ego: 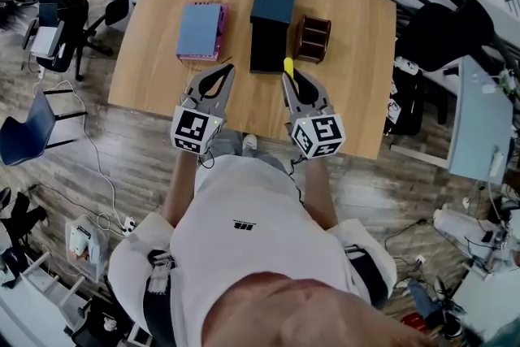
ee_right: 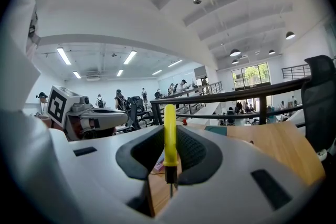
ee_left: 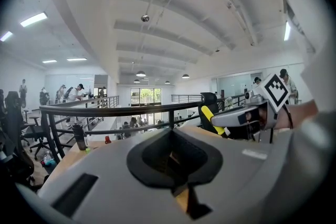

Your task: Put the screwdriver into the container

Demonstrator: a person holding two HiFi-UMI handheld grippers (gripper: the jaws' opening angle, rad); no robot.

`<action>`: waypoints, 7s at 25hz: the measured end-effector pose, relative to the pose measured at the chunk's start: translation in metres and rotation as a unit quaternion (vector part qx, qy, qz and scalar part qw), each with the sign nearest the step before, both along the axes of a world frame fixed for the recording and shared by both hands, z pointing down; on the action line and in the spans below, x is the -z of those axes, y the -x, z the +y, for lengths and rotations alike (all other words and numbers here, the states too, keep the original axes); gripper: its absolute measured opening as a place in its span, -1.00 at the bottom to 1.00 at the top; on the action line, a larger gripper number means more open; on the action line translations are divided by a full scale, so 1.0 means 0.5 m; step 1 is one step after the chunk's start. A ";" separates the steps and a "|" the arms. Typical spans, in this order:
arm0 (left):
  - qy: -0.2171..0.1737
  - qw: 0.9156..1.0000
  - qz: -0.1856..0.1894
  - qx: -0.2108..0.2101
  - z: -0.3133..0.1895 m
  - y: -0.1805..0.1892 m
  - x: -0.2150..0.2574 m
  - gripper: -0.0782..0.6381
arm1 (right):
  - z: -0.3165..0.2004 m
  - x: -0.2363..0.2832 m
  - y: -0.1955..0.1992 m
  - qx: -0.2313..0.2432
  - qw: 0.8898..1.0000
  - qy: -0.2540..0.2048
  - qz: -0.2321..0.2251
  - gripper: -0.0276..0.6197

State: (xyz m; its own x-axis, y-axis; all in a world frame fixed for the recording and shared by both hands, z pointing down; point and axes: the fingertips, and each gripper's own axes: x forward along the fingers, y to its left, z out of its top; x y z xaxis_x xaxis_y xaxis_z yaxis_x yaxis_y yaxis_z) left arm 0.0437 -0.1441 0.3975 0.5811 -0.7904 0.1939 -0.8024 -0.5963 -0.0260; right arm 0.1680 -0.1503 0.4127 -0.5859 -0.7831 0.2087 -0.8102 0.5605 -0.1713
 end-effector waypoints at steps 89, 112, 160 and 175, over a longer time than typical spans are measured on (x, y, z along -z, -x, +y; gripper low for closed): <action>0.237 0.963 0.029 -0.122 -0.347 -0.006 -0.536 -0.76 | -0.390 -0.611 0.131 0.013 0.941 0.302 0.150 -0.72; 0.248 0.961 0.028 -0.117 -0.337 -0.005 -0.557 -0.76 | -0.386 -0.679 0.134 0.014 0.927 0.334 0.170 -0.72; 0.156 0.983 0.001 -0.096 -0.297 0.008 -0.358 -0.76 | -0.319 -0.427 0.119 0.011 0.971 0.188 0.149 -0.60; 0.089 0.994 0.006 -0.059 -0.194 0.019 -0.192 -0.76 | -0.183 -0.190 0.071 -0.004 0.993 0.066 0.099 -0.75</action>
State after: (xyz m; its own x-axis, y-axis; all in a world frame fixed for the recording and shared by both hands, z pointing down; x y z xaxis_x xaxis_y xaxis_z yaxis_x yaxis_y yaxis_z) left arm 0.0342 -0.2412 0.4935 0.6706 -0.6708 0.3167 -0.7263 -0.6805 0.0968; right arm 0.1323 -0.2418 0.5075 -0.5164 -0.7463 0.4201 -0.8399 0.5371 -0.0784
